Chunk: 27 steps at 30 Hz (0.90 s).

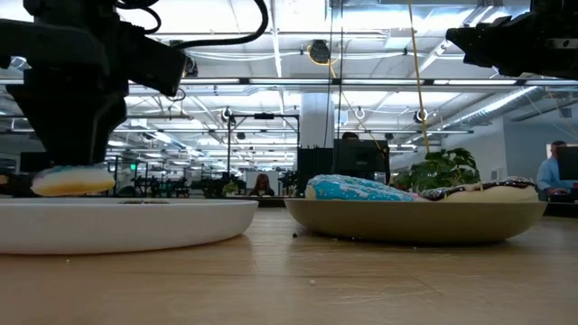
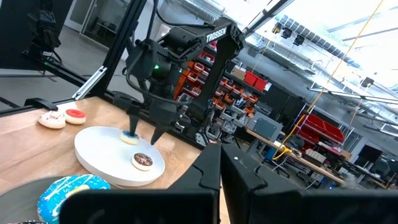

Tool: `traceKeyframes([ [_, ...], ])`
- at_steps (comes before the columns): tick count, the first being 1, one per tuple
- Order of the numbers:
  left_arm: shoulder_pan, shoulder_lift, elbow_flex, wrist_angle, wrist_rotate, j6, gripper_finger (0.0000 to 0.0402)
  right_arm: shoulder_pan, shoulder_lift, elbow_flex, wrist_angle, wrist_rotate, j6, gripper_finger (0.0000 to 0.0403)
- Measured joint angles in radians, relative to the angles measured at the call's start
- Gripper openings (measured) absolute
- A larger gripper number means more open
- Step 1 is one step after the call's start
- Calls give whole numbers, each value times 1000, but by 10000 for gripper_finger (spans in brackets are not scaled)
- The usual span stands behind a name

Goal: Pick & Place donuts
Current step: Put the small blue donut on the white plate

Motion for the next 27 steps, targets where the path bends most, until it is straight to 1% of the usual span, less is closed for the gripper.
traceKeyframes([
  [4,-2,0,0,1,7,-10,249,0,0,0,0,0,1,0],
  [7,-2,0,0,1,41,-44,249,0,0,0,0,0,1,0],
  [10,-2,0,0,1,50,-71,248,0,0,0,2,0,-1,0],
  [20,-14,0,0,-10,27,-58,244,0,0,0,2,0,-4,0],
  [21,-19,0,0,-11,27,-49,236,0,0,0,2,0,-4,0],
  [23,-26,0,0,-8,34,-45,204,0,0,0,3,0,-4,0],
  [27,-26,0,0,-6,72,-51,108,0,0,0,3,0,-4,0],
])
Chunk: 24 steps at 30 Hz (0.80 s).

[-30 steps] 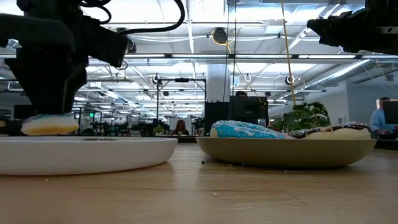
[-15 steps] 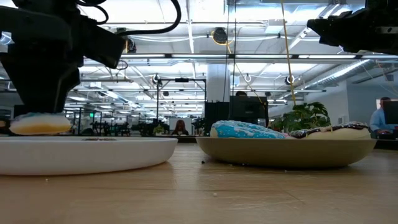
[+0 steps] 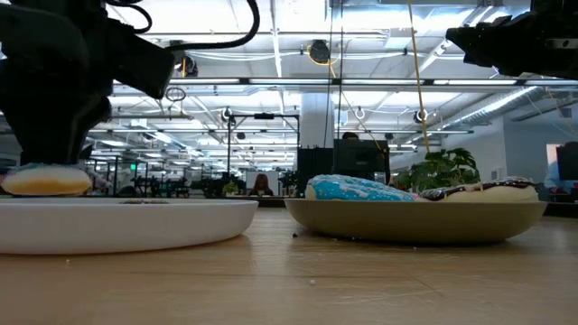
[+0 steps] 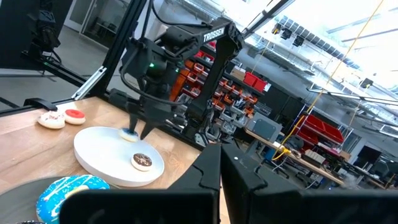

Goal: Pick & Place donuts
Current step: Put the small blue donut on the white plate

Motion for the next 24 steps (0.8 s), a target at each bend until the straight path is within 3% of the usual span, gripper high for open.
traceKeyframes([
  [4,-6,0,0,28,27,40,19,0,0,0,0,0,0,0],
  [8,-12,0,0,61,5,46,28,0,0,0,0,0,0,0],
  [13,-26,0,0,92,-38,88,108,0,0,0,0,0,0,0],
  [20,-39,0,0,112,-75,58,291,0,0,0,0,0,0,0],
  [24,-39,1,0,84,-82,48,373,0,0,0,0,0,1,0],
])
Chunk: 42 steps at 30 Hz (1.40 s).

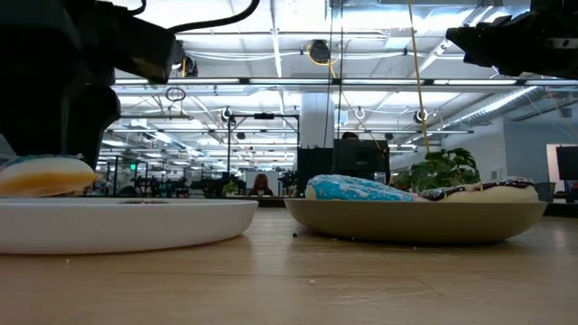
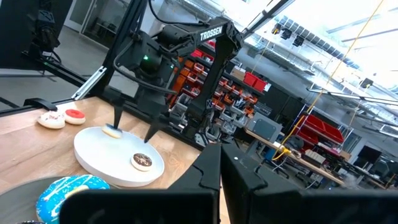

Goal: Pick & Place donuts
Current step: Put the small blue donut on the white plate

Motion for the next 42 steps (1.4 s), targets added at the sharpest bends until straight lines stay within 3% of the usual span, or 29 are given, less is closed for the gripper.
traceKeyframes([
  [4,-2,0,0,3,0,4,391,0,0,0,0,0,3,0],
  [12,-5,0,0,26,-7,38,329,0,0,0,0,0,3,0],
  [15,8,0,0,23,57,9,309,0,0,0,0,0,5,0],
  [18,-5,0,-15,18,0,-2,292,0,0,0,0,0,5,0],
  [21,25,11,-19,44,193,19,279,0,0,0,0,0,6,0],
  [24,27,-11,-16,16,122,-35,269,0,0,0,0,-3,6,0],
  [32,37,-9,-18,3,50,-5,241,0,26,18,4,-8,31,0],
  [36,34,-9,-18,-4,40,0,229,38,124,105,-69,-59,62,0],
  [42,34,-9,-18,-35,-21,-36,199,201,473,315,-86,75,66,0],
])
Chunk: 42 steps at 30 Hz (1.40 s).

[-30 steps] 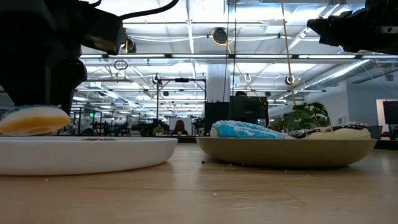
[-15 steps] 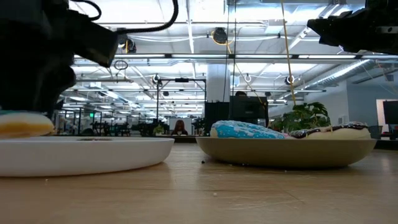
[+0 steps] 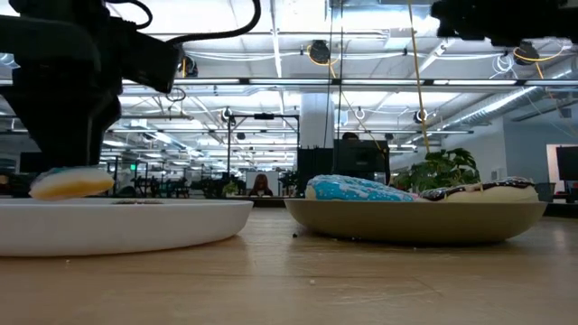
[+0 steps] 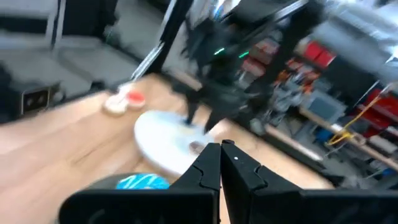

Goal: Pick & Place donuts
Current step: Put the small blue donut on the white plate

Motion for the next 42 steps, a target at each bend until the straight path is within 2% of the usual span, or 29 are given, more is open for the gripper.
traceKeyframes([
  [6,3,-1,0,-26,39,32,159,102,392,254,67,167,-36,0],
  [10,-1,-1,0,-25,22,-20,138,132,558,366,97,281,11,0],
  [12,-1,-1,0,-23,2,-33,130,135,625,403,133,286,79,0],
  [15,-1,-1,0,-17,-34,-68,120,134,726,450,192,241,151,0],
  [20,-16,-2,0,-12,-59,-182,116,140,883,572,309,240,238,0],
  [24,-48,-2,0,-3,-59,-234,121,167,1025,712,270,337,249,0],
  [28,-87,-2,0,6,-39,-267,124,191,1120,820,207,410,275,0],
  [33,-117,-2,0,8,-20,-301,124,190,1214,895,204,420,334,0],
  [42,-119,-2,0,21,-22,-300,124,140,1310,998,211,418,301,0],
])
